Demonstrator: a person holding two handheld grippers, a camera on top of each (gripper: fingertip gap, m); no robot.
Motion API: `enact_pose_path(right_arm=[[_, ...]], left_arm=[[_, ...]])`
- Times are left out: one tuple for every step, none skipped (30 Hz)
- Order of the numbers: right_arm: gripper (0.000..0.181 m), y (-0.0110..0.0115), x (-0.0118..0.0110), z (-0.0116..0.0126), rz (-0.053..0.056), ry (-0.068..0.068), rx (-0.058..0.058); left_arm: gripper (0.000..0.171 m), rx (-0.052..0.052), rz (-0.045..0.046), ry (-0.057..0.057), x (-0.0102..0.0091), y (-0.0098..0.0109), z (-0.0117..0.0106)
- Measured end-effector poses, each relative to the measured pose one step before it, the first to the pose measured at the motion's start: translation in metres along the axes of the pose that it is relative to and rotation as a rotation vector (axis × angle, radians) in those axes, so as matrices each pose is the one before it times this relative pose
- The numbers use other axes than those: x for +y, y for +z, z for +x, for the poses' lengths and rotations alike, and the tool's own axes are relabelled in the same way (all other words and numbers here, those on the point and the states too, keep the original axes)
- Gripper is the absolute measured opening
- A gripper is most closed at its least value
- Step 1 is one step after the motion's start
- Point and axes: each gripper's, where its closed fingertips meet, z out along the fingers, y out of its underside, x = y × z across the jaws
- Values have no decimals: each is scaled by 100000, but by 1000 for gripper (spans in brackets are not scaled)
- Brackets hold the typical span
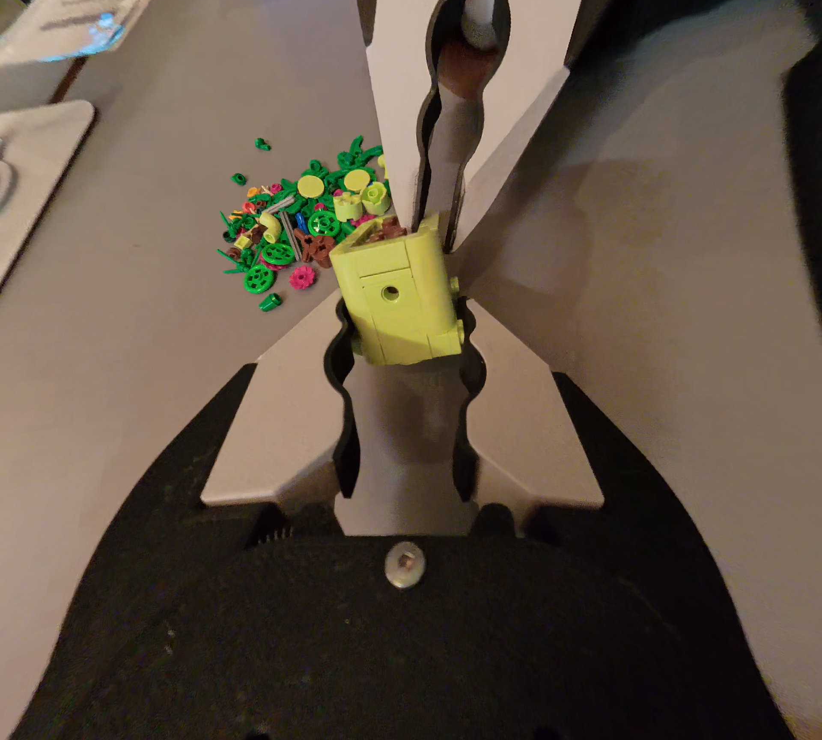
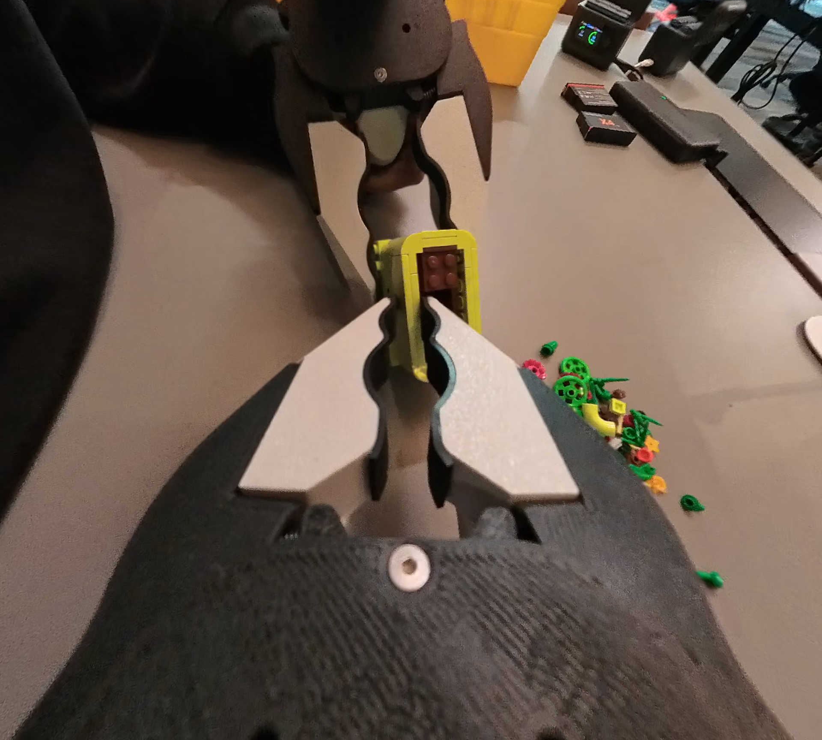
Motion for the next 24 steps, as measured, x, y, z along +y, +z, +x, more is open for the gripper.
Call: enact_pose_path(right_arm=[[7,144,87,-163,-1463,-3136,1134],[7,152,156,-56,-1934,-3344,1909],[6,140,246,-5,-2433,-4286,2106],[6,119,255,-28,-2332,-4454,1848],[6,100,159,-75,-1651,-3761,1340],[6,73,71,-170,-1006,-2932,432],[6,78,-4,-217,-434,-2176,-173],[6,57,-57,-234,-121,-1747,-386],[6,56,-33,-247,-118,-1866,-574],[6,65,-6,-215,-273,-1990,-388],[6,63,8,-180,-411,-2062,-92],[6,69,40,-148,-536,-2164,175],[6,78,79,-86,-751,-2016,459],[5,33,18,-59,-315,-1708,581],[5,1,-26,-37,88,-1232,398],[5,5,-10,-32,16,-720,139],[5,-7,-11,-34,66,-539,-13],[5,-19,-7,-29,174,-599,-46],[5,-15,-4,-40,170,-712,30],[5,-14,-11,-42,162,-799,25],[5,-13,-16,-40,147,-866,56],[5,-7,-4,-24,28,-926,192],[6,-4,-4,-21,-96,-906,292],[6,-4,7,-5,-204,-840,406]], left_arm=[[43,-1458,-514,3029,177,-70,13],[51,-802,230,2136,88,-146,8],[56,-375,846,537,-8,-192,-37],[56,376,1234,-1028,-91,-224,-42],[58,2070,1116,-1996,-107,-193,124],[59,2816,1333,-2553,-153,-171,197],[58,2255,1206,-2247,-143,-147,132],[57,1717,1270,-1662,-158,-139,100],[55,1495,1340,-735,-159,-131,120],[48,1027,1240,-153,-142,-132,105],[42,209,575,341,-48,-79,19],[39,489,-529,1302,108,-10,118],[35,-288,-1596,1384,241,79,60],[35,-1502,-2089,1705,307,133,-75],[36,-1102,-2250,2126,345,120,-2],[36,-1268,-2239,2098,354,109,-41],[36,-1082,-2141,1941,328,112,-37],[36,-868,-1846,1620,283,125,-23],[35,-934,-1234,1497,172,80,-39],[35,-533,-228,1335,-11,-7,4],[35,-226,-437,1022,2,-18,25],[35,-356,-437,966,12,-7,-8],[35,-450,-402,1104,10,-10,1],[35,-423,-522,891,8,-3,-3]])
